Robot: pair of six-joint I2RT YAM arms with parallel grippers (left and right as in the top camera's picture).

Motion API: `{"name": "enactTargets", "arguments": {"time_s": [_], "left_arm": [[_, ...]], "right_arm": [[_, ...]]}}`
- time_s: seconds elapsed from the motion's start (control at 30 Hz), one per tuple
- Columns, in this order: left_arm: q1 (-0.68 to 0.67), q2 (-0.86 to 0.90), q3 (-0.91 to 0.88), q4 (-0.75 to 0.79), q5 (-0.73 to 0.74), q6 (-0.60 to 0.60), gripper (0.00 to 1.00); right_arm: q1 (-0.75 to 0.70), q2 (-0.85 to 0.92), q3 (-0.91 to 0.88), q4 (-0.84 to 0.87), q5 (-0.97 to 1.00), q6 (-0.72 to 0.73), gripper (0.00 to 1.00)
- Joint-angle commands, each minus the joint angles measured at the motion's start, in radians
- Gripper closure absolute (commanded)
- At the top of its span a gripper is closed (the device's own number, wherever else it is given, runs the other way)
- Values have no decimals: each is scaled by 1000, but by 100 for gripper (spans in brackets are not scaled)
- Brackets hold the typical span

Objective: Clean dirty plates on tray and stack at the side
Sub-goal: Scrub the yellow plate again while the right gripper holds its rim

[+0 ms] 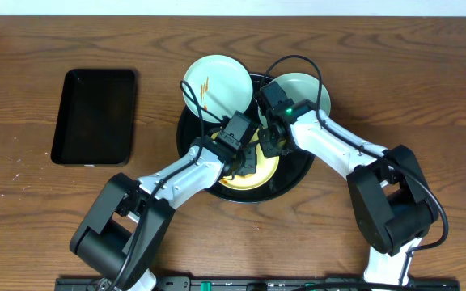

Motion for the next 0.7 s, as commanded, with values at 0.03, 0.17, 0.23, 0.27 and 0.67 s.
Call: {"name": "enactTargets", "arguments": {"time_s": [0.03, 0.17, 0.23, 0.27, 0.67], "left_arm": [[2, 17, -4, -65, 60, -19, 93], [3, 17, -4, -80, 39, 31, 93], [3, 16, -3, -79, 0, 30, 92], [3, 16, -3, -78, -17, 30, 92], [2, 16, 0, -73, -275, 137, 93]], "right_arm": [[-3, -10, -8, -11, 34, 10, 99], [-3, -10, -8, -11, 34, 10, 99], [-3, -10, -8, -12, 34, 10, 99], [-3, -10, -8, -12, 34, 10, 99], [-3, -10, -8, -13, 34, 10, 99]]}}
